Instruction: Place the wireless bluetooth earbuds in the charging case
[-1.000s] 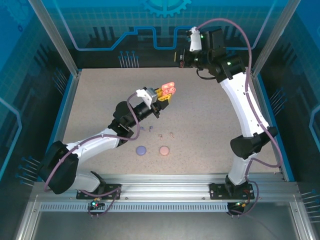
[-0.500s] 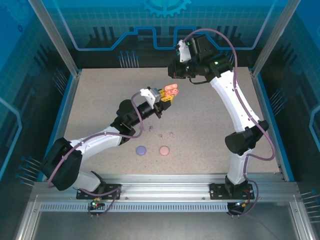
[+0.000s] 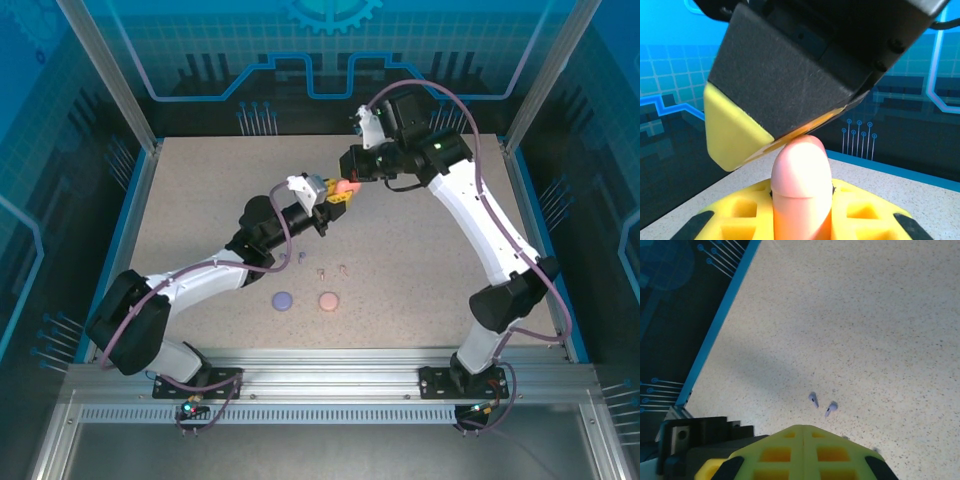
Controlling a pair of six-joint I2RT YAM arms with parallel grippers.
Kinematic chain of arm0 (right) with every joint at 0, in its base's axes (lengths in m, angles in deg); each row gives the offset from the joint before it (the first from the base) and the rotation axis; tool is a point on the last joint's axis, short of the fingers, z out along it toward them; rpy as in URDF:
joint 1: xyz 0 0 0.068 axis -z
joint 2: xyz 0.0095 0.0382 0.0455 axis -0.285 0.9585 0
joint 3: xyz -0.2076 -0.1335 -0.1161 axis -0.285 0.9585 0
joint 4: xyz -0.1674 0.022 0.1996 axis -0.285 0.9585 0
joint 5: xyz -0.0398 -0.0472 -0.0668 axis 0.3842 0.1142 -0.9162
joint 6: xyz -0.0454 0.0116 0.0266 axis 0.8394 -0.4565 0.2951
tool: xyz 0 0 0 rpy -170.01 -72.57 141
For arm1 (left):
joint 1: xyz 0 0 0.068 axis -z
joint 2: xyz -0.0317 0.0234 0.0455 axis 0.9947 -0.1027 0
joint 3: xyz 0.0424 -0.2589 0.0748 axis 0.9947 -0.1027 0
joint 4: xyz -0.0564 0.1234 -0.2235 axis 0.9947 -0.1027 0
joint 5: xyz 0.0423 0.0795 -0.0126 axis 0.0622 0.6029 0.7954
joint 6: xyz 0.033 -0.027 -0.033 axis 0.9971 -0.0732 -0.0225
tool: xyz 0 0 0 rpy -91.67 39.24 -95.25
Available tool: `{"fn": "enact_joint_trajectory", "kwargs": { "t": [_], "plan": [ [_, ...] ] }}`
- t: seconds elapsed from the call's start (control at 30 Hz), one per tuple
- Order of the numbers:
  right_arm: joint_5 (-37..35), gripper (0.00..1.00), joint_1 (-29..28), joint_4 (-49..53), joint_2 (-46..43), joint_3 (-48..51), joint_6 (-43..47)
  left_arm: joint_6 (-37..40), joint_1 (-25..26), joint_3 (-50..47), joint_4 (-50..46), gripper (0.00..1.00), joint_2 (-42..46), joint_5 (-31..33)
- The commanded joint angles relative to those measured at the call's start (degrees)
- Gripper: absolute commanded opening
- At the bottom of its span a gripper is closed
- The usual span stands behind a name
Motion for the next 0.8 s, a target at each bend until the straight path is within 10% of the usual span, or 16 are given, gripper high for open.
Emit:
{"fn": "enact_joint_trajectory", "kwargs": {
  "t": [0.0,0.27,0.77],
  "plan": [
    [1.6,0.00,-1.6,0.0,-2.9,3.2,-0.4,0.6,-0.4,2.4,2.6,0.00,-0.7,1.3],
    [-7.5,0.00,2.8,-9.7,-11.6,11.4,-7.4,-1.4,-0.4,2.5,0.7,0.00,-1.4,1.7],
    [-11.2,0.87,17.8,-18.8,-34.3,51.2,-17.6,-28.3,3.1,11.6,-11.0,0.00,-17.7,5.0]
  ]
}}
